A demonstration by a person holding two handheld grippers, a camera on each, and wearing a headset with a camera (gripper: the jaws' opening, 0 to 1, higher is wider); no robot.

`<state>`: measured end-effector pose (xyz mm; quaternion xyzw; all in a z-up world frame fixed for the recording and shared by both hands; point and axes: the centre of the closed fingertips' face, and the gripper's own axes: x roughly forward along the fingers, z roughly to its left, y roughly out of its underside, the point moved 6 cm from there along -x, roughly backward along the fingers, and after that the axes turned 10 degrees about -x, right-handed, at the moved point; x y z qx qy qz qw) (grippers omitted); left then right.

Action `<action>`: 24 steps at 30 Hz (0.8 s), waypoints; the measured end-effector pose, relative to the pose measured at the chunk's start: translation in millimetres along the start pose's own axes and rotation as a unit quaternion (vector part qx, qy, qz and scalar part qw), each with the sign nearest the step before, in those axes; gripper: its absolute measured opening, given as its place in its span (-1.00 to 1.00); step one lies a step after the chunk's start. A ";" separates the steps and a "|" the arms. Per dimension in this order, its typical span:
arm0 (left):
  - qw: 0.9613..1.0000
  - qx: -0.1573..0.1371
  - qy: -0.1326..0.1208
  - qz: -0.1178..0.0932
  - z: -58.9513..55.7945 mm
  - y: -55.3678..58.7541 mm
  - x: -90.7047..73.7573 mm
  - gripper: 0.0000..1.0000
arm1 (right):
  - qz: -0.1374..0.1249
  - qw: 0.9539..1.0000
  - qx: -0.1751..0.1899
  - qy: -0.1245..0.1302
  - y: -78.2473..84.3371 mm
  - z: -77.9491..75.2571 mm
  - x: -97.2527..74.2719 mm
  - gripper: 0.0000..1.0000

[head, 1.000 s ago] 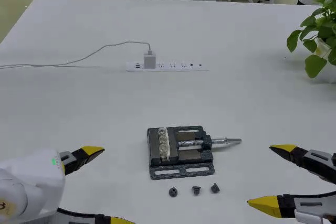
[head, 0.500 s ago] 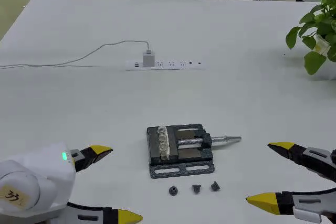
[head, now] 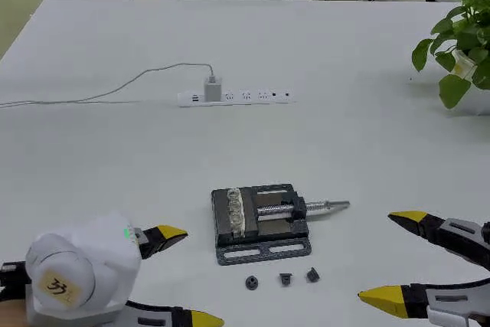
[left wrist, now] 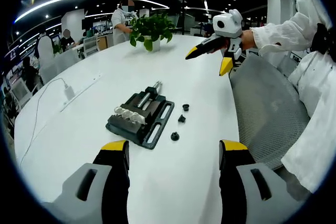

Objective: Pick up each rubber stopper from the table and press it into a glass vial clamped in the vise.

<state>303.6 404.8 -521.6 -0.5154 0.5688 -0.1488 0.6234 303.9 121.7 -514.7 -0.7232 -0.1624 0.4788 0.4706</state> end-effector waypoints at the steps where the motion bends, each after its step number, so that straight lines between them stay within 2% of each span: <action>1: 1.000 0.001 0.002 0.000 -0.8 -0.6 1.7 0.34 | 0.000 1.000 0.000 0.000 -0.3 0.5 0.2 0.60; 12: 0.999 0.019 0.018 0.030 -5.9 -1.8 23.5 0.09 | -0.001 1.000 0.002 -0.002 -1.7 3.0 1.3 0.56; 24: 0.997 0.040 0.030 0.052 -8.5 -0.6 45.1 -0.14 | 0.000 1.000 0.005 -0.002 1.4 5.1 2.8 0.53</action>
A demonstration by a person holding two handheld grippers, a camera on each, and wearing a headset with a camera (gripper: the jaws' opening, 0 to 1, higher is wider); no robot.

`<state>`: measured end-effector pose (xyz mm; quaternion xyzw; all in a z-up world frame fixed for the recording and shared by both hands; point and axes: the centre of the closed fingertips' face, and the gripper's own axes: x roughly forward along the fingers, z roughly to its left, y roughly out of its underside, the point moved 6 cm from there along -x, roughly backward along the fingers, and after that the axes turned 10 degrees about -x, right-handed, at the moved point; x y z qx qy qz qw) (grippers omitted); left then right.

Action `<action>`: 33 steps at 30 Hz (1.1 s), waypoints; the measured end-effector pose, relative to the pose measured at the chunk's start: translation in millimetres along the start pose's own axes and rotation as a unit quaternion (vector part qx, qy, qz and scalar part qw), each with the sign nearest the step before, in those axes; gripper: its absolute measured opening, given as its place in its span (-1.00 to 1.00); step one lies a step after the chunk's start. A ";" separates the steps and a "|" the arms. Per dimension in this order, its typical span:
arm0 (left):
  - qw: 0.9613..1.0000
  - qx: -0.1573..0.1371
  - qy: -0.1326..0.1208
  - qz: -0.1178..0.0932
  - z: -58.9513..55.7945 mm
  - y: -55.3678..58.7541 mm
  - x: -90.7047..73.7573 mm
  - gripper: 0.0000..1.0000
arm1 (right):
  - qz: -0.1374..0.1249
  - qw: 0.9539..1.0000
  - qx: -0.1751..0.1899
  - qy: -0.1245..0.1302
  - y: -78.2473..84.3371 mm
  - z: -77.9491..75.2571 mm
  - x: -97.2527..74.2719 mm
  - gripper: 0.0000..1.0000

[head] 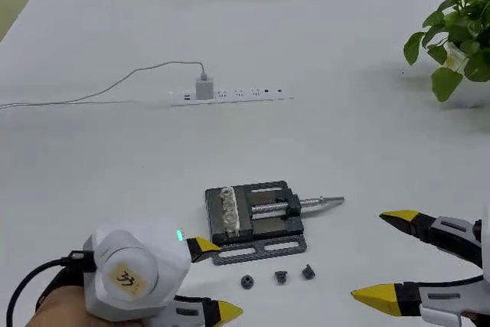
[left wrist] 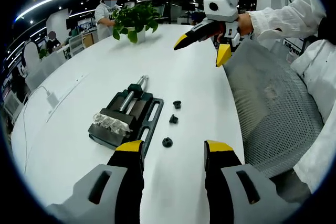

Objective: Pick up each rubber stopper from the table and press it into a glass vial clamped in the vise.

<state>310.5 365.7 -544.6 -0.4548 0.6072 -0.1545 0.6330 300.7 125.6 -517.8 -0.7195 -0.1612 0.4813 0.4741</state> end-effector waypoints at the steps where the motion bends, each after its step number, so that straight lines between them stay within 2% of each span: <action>1: 1.000 0.005 0.001 0.004 -0.3 -0.1 2.5 -0.17 | 0.000 1.000 0.000 0.000 0.3 0.5 0.1 0.53; 5: 1.000 0.016 0.008 0.018 -1.9 0.0 10.2 -0.22 | 0.002 1.000 0.000 0.000 1.4 2.1 0.2 0.52; 12: 0.997 0.047 0.016 0.057 -0.1 1.4 24.3 -0.33 | 0.002 1.000 0.004 0.002 3.8 2.2 0.1 0.51; 20: 0.994 0.065 0.026 0.085 4.0 2.9 38.6 -0.46 | 0.002 1.000 0.009 0.006 5.9 3.8 -0.9 0.49; 23: 0.993 0.070 0.029 0.088 4.7 1.5 42.9 -0.53 | 0.003 1.000 0.012 0.007 5.8 5.7 -1.3 0.49; 33: 0.986 0.103 0.032 0.123 9.8 0.6 57.3 -0.71 | 0.003 1.000 0.021 0.014 6.5 8.4 -4.3 0.47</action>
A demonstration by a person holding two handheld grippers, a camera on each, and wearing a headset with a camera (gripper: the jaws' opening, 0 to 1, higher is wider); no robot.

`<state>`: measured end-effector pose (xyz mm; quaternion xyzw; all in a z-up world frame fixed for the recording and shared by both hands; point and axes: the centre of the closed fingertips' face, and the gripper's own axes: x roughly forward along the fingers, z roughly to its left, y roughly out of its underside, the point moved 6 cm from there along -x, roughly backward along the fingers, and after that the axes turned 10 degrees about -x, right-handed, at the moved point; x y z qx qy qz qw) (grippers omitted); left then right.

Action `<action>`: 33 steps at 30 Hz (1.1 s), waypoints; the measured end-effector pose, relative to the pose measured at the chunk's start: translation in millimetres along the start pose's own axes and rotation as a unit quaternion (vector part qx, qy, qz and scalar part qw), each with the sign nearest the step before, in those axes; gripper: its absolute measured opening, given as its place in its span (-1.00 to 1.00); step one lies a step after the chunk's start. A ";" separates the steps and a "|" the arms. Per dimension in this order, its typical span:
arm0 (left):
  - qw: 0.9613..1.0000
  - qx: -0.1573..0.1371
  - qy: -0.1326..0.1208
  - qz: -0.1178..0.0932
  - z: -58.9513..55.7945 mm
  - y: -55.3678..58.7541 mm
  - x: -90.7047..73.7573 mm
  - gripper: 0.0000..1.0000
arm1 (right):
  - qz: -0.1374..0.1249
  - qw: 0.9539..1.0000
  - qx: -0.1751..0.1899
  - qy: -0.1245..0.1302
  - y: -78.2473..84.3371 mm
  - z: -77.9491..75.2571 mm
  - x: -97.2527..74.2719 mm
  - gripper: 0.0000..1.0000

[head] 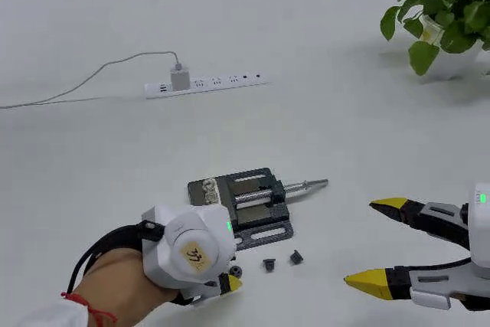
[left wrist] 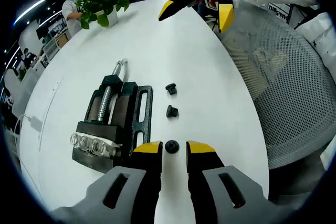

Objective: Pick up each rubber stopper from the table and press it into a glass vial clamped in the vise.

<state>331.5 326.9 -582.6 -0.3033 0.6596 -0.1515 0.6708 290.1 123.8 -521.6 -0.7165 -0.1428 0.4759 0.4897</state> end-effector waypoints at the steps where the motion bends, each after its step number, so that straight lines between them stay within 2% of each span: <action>1: 1.000 -0.001 0.002 -0.001 0.3 -0.8 0.5 -0.72 | 0.000 1.000 0.001 0.000 0.4 -0.1 -0.3 0.47; 6: 1.000 0.006 0.005 0.014 1.9 0.6 5.2 -0.82 | 0.001 1.000 0.004 0.005 2.6 -1.3 -2.4 0.46; 10: 1.000 0.007 0.010 0.024 1.8 3.9 8.4 -0.80 | 0.001 1.000 0.007 0.007 4.8 -2.7 -3.9 0.46; 33: 0.999 0.005 0.010 0.034 4.4 4.2 11.1 -0.90 | 0.001 1.000 0.012 0.007 10.2 -4.8 -3.2 0.44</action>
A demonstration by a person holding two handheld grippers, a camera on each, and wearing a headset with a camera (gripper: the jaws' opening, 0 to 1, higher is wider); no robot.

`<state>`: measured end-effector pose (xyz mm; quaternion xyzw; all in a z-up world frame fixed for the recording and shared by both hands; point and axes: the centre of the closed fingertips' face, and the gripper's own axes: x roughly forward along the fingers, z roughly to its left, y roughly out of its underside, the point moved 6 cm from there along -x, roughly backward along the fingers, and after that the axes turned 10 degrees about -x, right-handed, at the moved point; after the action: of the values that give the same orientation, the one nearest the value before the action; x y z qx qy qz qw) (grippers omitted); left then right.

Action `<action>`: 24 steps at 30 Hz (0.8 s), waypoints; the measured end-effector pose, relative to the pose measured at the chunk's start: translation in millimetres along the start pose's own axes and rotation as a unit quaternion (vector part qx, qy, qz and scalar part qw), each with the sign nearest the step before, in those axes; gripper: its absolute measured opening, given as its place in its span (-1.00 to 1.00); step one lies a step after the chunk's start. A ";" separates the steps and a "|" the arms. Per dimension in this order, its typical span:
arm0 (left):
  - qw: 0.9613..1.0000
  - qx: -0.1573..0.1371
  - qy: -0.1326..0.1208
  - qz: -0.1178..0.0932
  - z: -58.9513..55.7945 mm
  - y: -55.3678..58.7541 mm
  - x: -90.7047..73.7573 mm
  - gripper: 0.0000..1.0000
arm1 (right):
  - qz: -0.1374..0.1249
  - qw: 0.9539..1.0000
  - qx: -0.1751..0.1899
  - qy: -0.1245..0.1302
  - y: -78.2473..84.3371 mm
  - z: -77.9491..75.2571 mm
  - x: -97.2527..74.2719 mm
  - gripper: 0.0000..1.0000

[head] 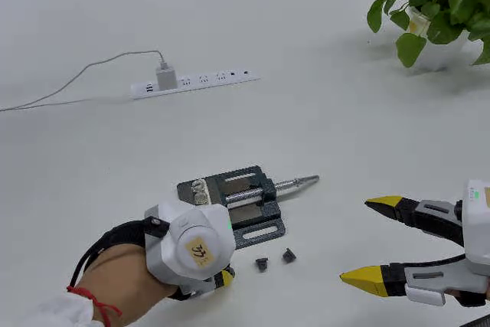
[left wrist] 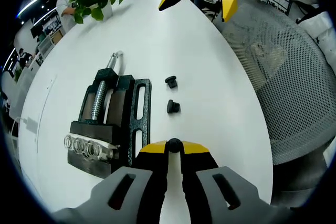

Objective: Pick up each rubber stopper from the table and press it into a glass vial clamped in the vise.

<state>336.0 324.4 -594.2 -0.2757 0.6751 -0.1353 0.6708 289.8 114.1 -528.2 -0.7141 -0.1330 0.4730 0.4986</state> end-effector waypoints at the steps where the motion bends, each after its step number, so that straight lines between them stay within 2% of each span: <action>1: 1.000 0.000 0.000 0.000 -0.1 0.0 0.1 -0.90 | 0.000 1.000 0.000 0.000 0.3 0.1 0.2 0.44; 15: 1.000 -0.005 -0.001 0.001 -1.0 1.8 -1.4 -0.91 | 0.000 1.000 -0.003 -0.002 2.2 -1.9 0.5 0.43; 24: 0.999 -0.028 -0.004 -0.016 -2.6 4.2 -7.8 -0.92 | 0.000 1.000 -0.006 -0.007 0.7 -1.3 1.9 0.43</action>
<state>332.2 331.7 -589.8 -0.3055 0.6715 -0.1258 0.6633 291.6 114.3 -529.7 -0.7141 -0.1396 0.4766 0.4934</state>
